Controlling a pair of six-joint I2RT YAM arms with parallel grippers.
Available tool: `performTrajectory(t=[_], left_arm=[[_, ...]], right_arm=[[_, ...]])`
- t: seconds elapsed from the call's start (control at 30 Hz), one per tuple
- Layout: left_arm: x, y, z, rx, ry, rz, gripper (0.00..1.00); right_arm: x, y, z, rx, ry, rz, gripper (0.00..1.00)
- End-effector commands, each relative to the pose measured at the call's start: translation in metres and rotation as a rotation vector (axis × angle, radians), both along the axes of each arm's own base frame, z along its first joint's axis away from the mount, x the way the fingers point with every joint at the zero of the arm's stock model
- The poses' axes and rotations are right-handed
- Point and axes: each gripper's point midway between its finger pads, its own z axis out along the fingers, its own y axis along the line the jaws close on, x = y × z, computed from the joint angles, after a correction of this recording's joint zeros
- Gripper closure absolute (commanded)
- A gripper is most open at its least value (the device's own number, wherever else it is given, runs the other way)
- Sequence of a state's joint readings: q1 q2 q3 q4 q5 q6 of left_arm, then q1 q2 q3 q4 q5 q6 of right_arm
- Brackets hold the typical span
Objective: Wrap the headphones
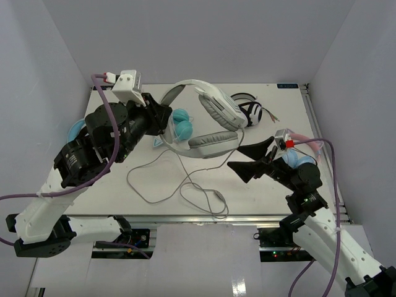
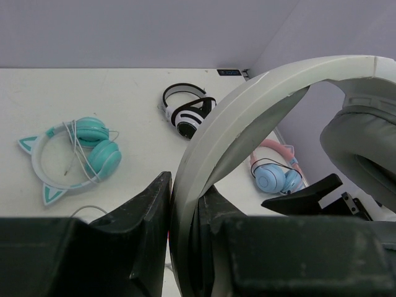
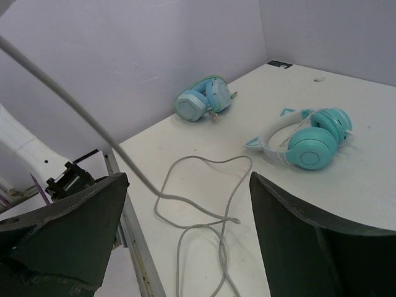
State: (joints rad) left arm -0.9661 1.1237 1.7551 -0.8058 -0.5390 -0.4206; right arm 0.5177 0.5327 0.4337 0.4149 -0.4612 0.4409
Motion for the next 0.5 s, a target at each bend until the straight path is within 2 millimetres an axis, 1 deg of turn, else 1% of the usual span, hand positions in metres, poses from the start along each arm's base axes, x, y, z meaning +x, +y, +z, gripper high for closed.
performTrajectory(t=[0.0,0.03,0.2,0.27,0.33,0.37,0.47], left_arm=[[-0.008,-0.009,0.025,-0.150,-0.030,-0.049,1.00],[-0.007,-0.008,0.024,-0.147,-0.030,-0.042,1.00],[-0.008,-0.010,0.022,-0.164,-0.032,-0.052,1.00],[-0.009,-0.013,0.022,-0.181,-0.030,-0.063,1.00],[-0.011,-0.015,0.023,-0.201,-0.029,-0.078,1.00],[-0.012,-0.016,0.024,-0.211,-0.032,-0.088,1.00],[-0.017,-0.019,0.029,-0.254,-0.026,-0.117,1.00]], right_arm=[[-0.024,0.011,0.027,0.134,-0.110,0.148,0.16],[-0.028,0.012,0.029,0.148,-0.130,0.161,0.16],[-0.035,0.017,0.021,0.167,-0.168,0.176,0.16],[-0.040,0.026,0.016,0.163,-0.169,0.222,0.16],[-0.041,0.037,0.013,0.152,-0.164,0.252,0.17],[-0.043,0.042,0.013,0.151,-0.163,0.265,0.19],[-0.043,0.057,0.004,0.134,-0.150,0.290,0.25]])
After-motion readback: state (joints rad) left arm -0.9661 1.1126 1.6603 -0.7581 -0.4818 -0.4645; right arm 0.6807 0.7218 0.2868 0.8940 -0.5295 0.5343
